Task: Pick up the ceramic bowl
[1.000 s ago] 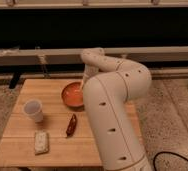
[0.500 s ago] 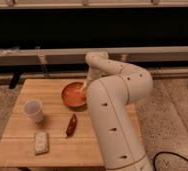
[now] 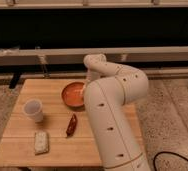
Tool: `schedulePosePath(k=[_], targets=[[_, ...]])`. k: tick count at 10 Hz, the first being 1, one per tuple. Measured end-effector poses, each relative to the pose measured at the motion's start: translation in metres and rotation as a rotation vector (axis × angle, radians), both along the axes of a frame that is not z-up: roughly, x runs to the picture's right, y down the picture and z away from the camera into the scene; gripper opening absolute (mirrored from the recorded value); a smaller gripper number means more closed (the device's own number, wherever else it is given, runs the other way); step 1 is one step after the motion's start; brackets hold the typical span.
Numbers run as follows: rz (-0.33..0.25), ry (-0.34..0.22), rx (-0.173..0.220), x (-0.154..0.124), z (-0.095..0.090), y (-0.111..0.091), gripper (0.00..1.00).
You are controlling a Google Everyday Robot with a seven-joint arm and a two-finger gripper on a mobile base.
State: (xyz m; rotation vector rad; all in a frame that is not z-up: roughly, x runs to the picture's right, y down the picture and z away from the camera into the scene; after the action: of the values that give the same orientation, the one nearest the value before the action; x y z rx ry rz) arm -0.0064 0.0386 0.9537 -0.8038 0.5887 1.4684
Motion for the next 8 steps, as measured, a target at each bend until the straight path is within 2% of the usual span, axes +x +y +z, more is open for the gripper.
schedulePosePath(k=[2, 5, 6, 8], targets=[[0.001, -0.011, -0.004, -0.005, -0.007, -0.006, 0.38], [0.001, -0.033, -0.002, -0.009, -0.01, -0.012, 0.07], [0.003, -0.045, -0.002, -0.01, -0.016, -0.018, 0.01], [0.004, -0.063, -0.001, -0.01, -0.03, -0.032, 0.01]])
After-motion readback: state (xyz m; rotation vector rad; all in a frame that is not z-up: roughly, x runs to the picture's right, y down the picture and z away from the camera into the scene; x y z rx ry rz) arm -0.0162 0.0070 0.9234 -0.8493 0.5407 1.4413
